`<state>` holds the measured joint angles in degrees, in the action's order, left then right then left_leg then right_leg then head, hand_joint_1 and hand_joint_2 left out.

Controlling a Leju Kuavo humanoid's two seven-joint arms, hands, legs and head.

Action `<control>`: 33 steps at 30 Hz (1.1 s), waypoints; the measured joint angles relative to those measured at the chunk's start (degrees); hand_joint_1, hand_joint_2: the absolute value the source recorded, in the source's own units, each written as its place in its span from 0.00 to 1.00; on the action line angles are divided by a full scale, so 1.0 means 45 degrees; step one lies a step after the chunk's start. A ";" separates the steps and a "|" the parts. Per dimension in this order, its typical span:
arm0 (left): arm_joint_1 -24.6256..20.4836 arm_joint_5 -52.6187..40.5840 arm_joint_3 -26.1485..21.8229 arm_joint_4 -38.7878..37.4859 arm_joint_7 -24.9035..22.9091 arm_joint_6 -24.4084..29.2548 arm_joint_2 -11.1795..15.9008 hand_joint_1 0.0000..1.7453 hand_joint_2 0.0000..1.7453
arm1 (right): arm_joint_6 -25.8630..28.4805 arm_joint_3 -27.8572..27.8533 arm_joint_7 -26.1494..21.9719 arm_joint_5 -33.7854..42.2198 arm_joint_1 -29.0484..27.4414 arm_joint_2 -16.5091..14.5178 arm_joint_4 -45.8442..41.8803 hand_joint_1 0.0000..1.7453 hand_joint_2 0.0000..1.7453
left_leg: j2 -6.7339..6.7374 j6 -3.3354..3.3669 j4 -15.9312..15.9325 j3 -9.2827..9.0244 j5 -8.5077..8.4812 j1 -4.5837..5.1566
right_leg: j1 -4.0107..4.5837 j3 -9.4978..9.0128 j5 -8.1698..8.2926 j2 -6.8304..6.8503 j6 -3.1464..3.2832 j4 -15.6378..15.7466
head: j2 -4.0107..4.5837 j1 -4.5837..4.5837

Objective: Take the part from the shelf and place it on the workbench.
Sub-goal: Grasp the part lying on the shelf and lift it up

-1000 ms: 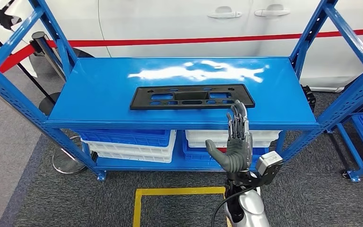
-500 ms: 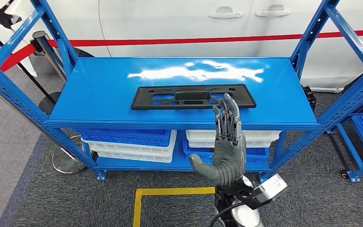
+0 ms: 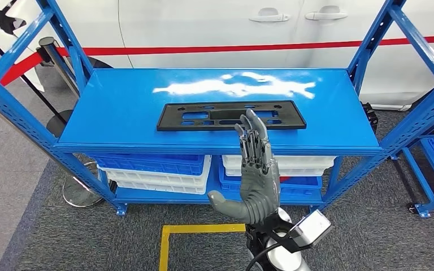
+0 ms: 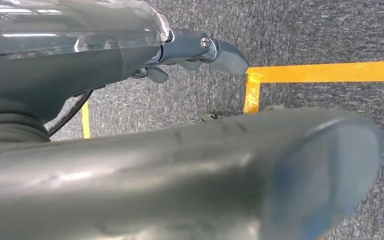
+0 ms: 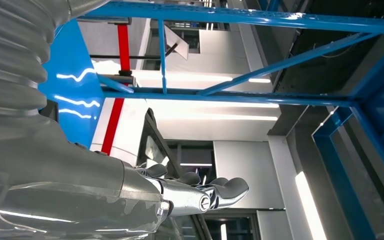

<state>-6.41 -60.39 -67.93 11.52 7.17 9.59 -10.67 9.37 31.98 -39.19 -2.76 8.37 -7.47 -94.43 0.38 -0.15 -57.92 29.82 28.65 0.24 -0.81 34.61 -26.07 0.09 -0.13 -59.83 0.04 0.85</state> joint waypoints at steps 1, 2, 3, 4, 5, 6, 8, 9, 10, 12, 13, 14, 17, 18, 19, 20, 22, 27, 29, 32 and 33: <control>0.0000 0.0000 0.0000 0.0000 0.0001 0.0019 0.0000 0.00 0.00 | 0.0022 0.0045 0.0001 0.0038 0.0023 0.0024 0.0015 0.00 1.00 | 0.0000 0.0000 0.0000 0.0000 0.0000 0.0000 | -0.0001 0.0000 0.0000 0.0000 0.0000 0.0000 | 0.0000 0.0000; 0.0000 0.0000 0.0000 0.0000 0.0002 0.0035 0.0000 0.00 0.00 | 0.0050 0.0084 0.0001 0.0074 0.0046 0.0047 0.0036 0.00 1.00 | 0.0000 0.0000 0.0000 0.0001 0.0000 0.0000 | -0.0001 0.0000 0.0000 0.0000 0.0000 0.0000 | 0.0000 0.0000; 0.0000 -0.0001 0.0000 0.0000 0.0005 0.0046 0.0000 0.00 0.00 | 0.0085 0.0115 0.0001 0.0102 0.0067 0.0069 0.0063 0.00 1.00 | 0.0000 0.0000 -0.0001 0.0001 0.0000 0.0000 | -0.0001 0.0000 0.0000 0.0001 0.0000 0.0000 | 0.0000 0.0000; 0.0001 -0.0001 0.0000 0.0000 0.0006 0.0051 0.0000 0.00 0.00 | 0.0120 0.0135 0.0001 0.0119 0.0083 0.0091 0.0090 0.00 1.00 | 0.0000 0.0000 -0.0002 0.0001 0.0000 0.0001 | -0.0002 0.0000 0.0000 0.0001 0.0000 0.0001 | 0.0000 0.0000; 0.0002 -0.0002 0.0000 0.0000 0.0007 0.0053 0.0000 0.00 0.00 | 0.0148 0.0151 0.0001 0.0127 0.0094 0.0114 0.0119 0.00 1.00 | 0.0000 0.0000 -0.0002 0.0002 0.0000 0.0001 | -0.0002 0.0000 0.0000 0.0002 0.0000 0.0001 | 0.0000 0.0000; 0.0002 -0.0004 0.0000 0.0000 0.0009 0.0055 0.0000 0.00 0.00 | 0.0166 0.0161 0.0001 0.0132 0.0103 0.0135 0.0147 0.00 1.00 | 0.0000 0.0000 -0.0003 0.0002 0.0000 0.0001 | -0.0002 0.0000 0.0000 0.0002 0.0000 0.0001 | 0.0000 0.0000; 0.0003 -0.0012 0.0000 -0.0001 0.0008 0.0053 0.0000 0.00 0.00 | 0.0172 0.0176 0.0000 0.0141 0.0119 0.0172 0.0202 0.00 1.00 | 0.0000 0.0000 -0.0004 0.0002 0.0000 0.0000 | -0.0002 0.0000 0.0000 0.0002 0.0000 0.0001 | 0.0000 0.0000; 0.0003 -0.0022 0.0000 -0.0002 0.0009 0.0050 0.0000 0.00 0.00 | 0.0175 0.0180 -0.0003 0.0149 0.0128 0.0187 0.0226 0.00 1.00 | 0.0000 0.0000 -0.0004 0.0002 0.0000 0.0000 | -0.0001 0.0000 0.0000 0.0002 0.0000 0.0000 | 0.0000 0.0000; 0.0003 -0.0035 0.0000 -0.0002 0.0007 0.0045 0.0000 0.00 0.00 | 0.0186 0.0183 -0.0007 0.0159 0.0135 0.0203 0.0246 0.00 1.00 | 0.0000 0.0000 -0.0004 0.0002 0.0000 0.0000 | -0.0001 0.0000 0.0000 0.0002 0.0000 0.0000 | 0.0000 0.0000; 0.0003 -0.0070 0.0002 -0.0004 -0.0002 0.0036 0.0000 0.00 0.00 | 0.0223 0.0192 -0.0018 0.0170 0.0140 0.0233 0.0278 0.00 1.00 | -0.0001 0.0000 -0.0005 0.0002 0.0000 0.0000 | -0.0001 0.0000 0.0000 0.0002 0.0000 0.0000 | 0.0000 0.0000; 0.0002 -0.0086 0.0004 -0.0002 -0.0017 0.0035 0.0000 0.00 0.00 | 0.0252 0.0198 -0.0022 0.0170 0.0138 0.0249 0.0288 0.00 1.00 | -0.0001 0.0000 -0.0004 0.0002 0.0000 0.0000 | -0.0001 0.0000 0.0000 0.0002 0.0000 0.0000 | 0.0000 0.0000; 0.0003 -0.0101 0.0006 -0.0002 -0.0034 0.0035 0.0000 0.00 0.00 | 0.0280 0.0205 -0.0023 0.0169 0.0134 0.0262 0.0293 0.00 1.00 | -0.0001 0.0000 -0.0004 0.0002 0.0000 0.0000 | 0.0000 0.0000 0.0000 0.0002 0.0000 0.0000 | 0.0000 0.0000; 0.0003 -0.0117 0.0010 -0.0001 -0.0073 0.0035 0.0000 0.00 0.00 | 0.0364 0.0242 -0.0023 0.0167 0.0121 0.0296 0.0294 0.00 1.00 | 0.0000 0.0000 -0.0004 0.0001 0.0000 0.0000 | 0.0000 0.0000 0.0000 0.0001 0.0000 0.0000 | 0.0000 0.0000; 0.0002 -0.0117 0.0010 -0.0001 -0.0078 0.0035 0.0000 0.00 0.00 | 0.0381 0.0254 -0.0023 0.0167 0.0119 0.0305 0.0295 0.00 1.00 | 0.0000 0.0000 -0.0005 0.0001 0.0000 0.0000 | 0.0000 0.0000 0.0000 0.0001 0.0000 0.0000 | 0.0000 0.0000; 0.0002 -0.0117 0.0010 -0.0001 -0.0083 0.0035 0.0000 0.00 0.00 | 0.0391 0.0262 -0.0023 0.0167 0.0118 0.0311 0.0296 0.00 1.00 | 0.0000 0.0000 -0.0005 0.0001 0.0000 0.0000 | 0.0000 0.0000 0.0000 0.0001 0.0000 0.0000 | 0.0000 0.0000; 0.0002 -0.0117 0.0010 0.0000 -0.0092 0.0035 0.0000 0.00 0.00 | 0.0393 0.0266 -0.0022 0.0170 0.0117 0.0313 0.0298 0.00 1.00 | 0.0000 0.0000 -0.0005 0.0001 0.0000 0.0000 | -0.0001 0.0000 0.0000 0.0001 0.0000 0.0000 | 0.0000 0.0000; 0.0002 -0.0117 0.0010 -0.0001 -0.0119 0.0035 0.0000 0.00 0.00 | 0.0385 0.0267 -0.0018 0.0206 0.0112 0.0314 0.0299 0.00 1.00 | -0.0001 0.0023 -0.0034 0.0011 0.0008 0.0013 | -0.0019 0.0002 0.0015 0.0003 -0.0016 0.0014 | 0.0000 0.0000; 0.0007 -0.0089 0.0007 -0.0001 -0.0189 0.0062 -0.0010 0.00 0.00 | 0.0226 0.0267 0.0040 0.0318 0.0079 0.0313 0.0294 0.00 1.00 | -0.0009 0.0147 -0.0045 0.0072 -0.0026 0.0038 | -0.0029 0.0006 0.0086 0.0019 -0.0116 0.0060 | 0.0000 0.0005; 0.0002 -0.0079 0.0006 -0.0002 -0.0192 0.0077 -0.0045 0.00 0.00 | 0.0166 0.0265 0.0105 0.0318 0.0078 0.0317 0.0284 0.00 1.00 | 0.0003 0.0262 0.0256 -0.0074 -0.0212 -0.0065 | 0.0001 -0.0013 0.0009 0.0018 -0.0191 0.0016 | 0.0001 -0.0011; -0.0012 -0.0074 0.0005 -0.0004 -0.0191 0.0079 -0.0081 0.00 0.00 | 0.0158 0.0262 0.0156 0.0316 0.0065 0.0333 0.0281 0.00 1.00 | 0.0040 0.0434 0.0622 -0.0241 -0.0442 -0.0136 | -0.0009 0.0659 -0.0933 -0.0020 -0.0290 -0.1514 | 0.0001 -0.0040; -0.0008 -0.0073 0.0005 -0.0005 -0.0191 0.0079 -0.0084 0.00 0.00 | 0.0158 0.0262 0.0155 0.0315 0.0044 0.0341 0.0282 0.00 1.00 | 0.0042 0.0440 0.0623 -0.0229 -0.0449 -0.0138 | -0.0046 0.1017 -0.1265 -0.0027 -0.0320 -0.2270 | 0.0000 -0.0043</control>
<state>-6.44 -60.72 -67.91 11.50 6.32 9.95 -11.04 10.08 33.16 -38.50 -1.35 8.56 -5.93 -93.17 0.57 1.83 -55.12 28.78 26.63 -0.38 -1.02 39.18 -31.76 -0.03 -1.57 -70.05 0.04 0.66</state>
